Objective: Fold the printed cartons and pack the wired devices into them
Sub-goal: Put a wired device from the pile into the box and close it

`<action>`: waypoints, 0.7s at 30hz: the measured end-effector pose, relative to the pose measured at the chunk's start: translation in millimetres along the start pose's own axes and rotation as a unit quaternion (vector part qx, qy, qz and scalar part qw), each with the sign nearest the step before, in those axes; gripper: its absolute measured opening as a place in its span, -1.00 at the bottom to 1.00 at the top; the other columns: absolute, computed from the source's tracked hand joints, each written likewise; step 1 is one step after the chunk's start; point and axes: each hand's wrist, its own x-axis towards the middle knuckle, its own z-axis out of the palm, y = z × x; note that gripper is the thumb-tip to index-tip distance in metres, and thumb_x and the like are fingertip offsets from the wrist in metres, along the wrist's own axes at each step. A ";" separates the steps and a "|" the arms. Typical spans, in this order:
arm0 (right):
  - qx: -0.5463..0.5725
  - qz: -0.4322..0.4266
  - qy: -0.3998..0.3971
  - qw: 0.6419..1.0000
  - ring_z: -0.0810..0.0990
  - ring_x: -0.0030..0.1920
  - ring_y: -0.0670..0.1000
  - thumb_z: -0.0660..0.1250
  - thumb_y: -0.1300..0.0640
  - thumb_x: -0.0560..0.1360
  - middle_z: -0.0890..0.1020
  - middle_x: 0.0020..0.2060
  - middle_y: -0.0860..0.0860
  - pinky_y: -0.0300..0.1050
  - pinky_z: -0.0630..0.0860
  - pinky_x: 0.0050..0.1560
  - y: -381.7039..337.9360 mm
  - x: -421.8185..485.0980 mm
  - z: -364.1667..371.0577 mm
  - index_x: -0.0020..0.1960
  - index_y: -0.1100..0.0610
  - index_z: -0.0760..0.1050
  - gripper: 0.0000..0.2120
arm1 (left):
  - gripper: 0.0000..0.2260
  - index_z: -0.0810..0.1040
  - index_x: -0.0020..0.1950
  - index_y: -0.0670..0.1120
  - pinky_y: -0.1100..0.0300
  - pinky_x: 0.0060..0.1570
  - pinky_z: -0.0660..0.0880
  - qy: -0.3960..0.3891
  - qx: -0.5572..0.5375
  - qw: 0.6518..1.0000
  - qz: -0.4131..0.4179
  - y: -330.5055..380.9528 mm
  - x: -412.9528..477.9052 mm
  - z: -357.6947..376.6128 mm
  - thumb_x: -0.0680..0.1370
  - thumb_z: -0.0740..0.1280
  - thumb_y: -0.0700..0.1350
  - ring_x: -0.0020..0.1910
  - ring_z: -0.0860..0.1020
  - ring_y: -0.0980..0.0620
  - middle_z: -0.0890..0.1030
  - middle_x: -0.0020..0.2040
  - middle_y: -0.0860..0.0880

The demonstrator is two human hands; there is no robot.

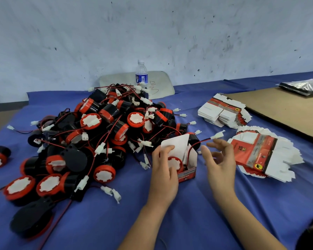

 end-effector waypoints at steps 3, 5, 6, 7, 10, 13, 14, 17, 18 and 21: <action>0.090 0.046 -0.037 0.994 0.60 -0.19 -0.03 0.32 0.15 0.56 0.63 0.01 -0.11 -0.14 0.51 -0.21 -0.9 9.6 0.3 0.20 0.02 0.43 -0.78 | -0.56 0.49 0.18 0.06 0.45 0.16 0.40 -0.021 0.054 0.998 0.025 0.6 0.1 -1.1 0.51 0.15 -0.43 0.33 0.36 0.21 0.15 0.49 0.03; 0.120 0.029 -0.028 0.992 0.59 -0.29 -0.03 0.27 0.18 0.59 0.66 -0.18 -0.04 -0.16 0.52 -0.26 -7.0 16.0 2.1 0.04 0.07 0.49 -0.94 | -0.63 0.55 0.15 0.01 0.41 0.17 0.43 -0.022 0.074 0.997 0.025 1.7 -0.1 -2.7 0.55 0.18 -0.40 0.32 0.43 0.05 0.11 0.54 -0.01; 0.115 0.015 -0.017 0.993 0.60 -0.31 -0.01 0.26 0.19 0.60 0.66 -0.25 -0.01 -0.17 0.54 -0.25 -8.5 18.5 2.6 -0.03 0.07 0.51 -0.92 | -0.66 0.57 0.16 0.03 0.48 0.16 0.38 -0.018 0.072 0.997 0.025 2.3 -0.2 -3.4 0.58 0.20 -0.36 0.34 0.43 0.02 0.09 0.55 -0.02; 0.103 0.000 -0.012 0.995 0.62 -0.31 0.01 0.25 0.21 0.60 0.66 -0.28 0.01 -0.17 0.56 -0.23 -8.9 20.4 2.9 -0.09 0.09 0.51 -0.88 | -0.69 0.57 0.18 0.06 0.55 0.15 0.33 -0.015 0.067 0.997 0.027 3.2 -0.7 -3.9 0.60 0.22 -0.30 0.38 0.40 0.02 0.09 0.55 -0.01; 0.033 -0.046 -0.045 0.997 0.67 -0.26 -0.02 0.28 0.26 0.57 0.67 -0.29 -0.03 -0.23 0.58 -0.15 -4.5 16.9 1.3 -0.16 0.19 0.49 -0.87 | -0.72 0.53 0.22 0.20 0.54 0.16 0.30 0.005 0.070 0.996 0.056 6.6 -4.5 -2.6 0.59 0.31 -0.13 0.44 0.24 0.19 0.04 0.56 0.05; -0.091 -0.128 -0.060 0.986 0.58 -0.14 -0.12 0.36 0.22 0.53 0.61 -0.25 -0.07 -0.37 0.44 -0.09 6.0 8.8 -2.5 -0.20 0.13 0.50 -0.86 | -0.87 0.62 0.02 0.09 0.28 0.19 0.42 0.025 0.109 0.991 0.074 11.5 -8.6 2.2 0.49 0.45 -0.04 0.49 0.13 0.20 -0.03 0.58 0.05; -0.140 -0.161 -0.051 0.976 0.51 -0.11 -0.12 0.38 0.20 0.52 0.57 -0.21 -0.08 -0.42 0.38 -0.08 7.4 6.8 -3.7 -0.22 0.04 0.48 -0.83 | -0.89 0.64 -0.05 0.03 0.21 0.21 0.45 0.014 0.124 0.990 0.062 13.8 -9.2 3.6 0.47 0.48 -0.01 0.52 0.15 0.10 -0.08 0.58 0.08; -0.210 -0.229 -0.037 0.950 0.45 -0.04 0.00 0.41 0.19 0.48 0.48 -0.15 -0.11 -0.27 0.41 0.02 8.4 4.2 -5.7 -0.20 -0.14 0.45 -0.74 | -0.83 0.61 -0.12 -0.08 0.17 0.14 0.51 -0.004 0.137 0.990 0.035 15.6 -10.1 7.5 0.47 0.48 0.01 0.46 0.32 -0.07 -0.20 0.54 0.18; -0.220 -0.231 -0.036 0.947 0.46 -0.02 0.04 0.42 0.18 0.48 0.50 -0.13 -0.05 -0.14 0.44 0.04 8.2 3.7 -5.5 -0.12 -0.07 0.53 -0.84 | -0.82 0.60 -0.12 -0.09 0.21 0.09 0.52 -0.002 0.138 0.990 0.032 16.3 -10.0 8.1 0.47 0.48 0.00 0.39 0.41 -0.07 -0.21 0.53 0.17; -0.206 -0.204 -0.028 0.956 0.46 0.02 0.03 0.43 0.07 0.46 0.50 -0.10 -0.15 -0.10 0.40 0.09 6.7 -1.3 -4.3 0.24 -0.13 0.42 -0.61 | -0.83 0.57 -0.16 -0.07 0.30 -0.12 0.47 -0.006 0.146 0.989 0.004 17.8 -9.5 8.0 0.47 0.47 -0.01 0.12 0.58 0.00 -0.25 0.53 0.17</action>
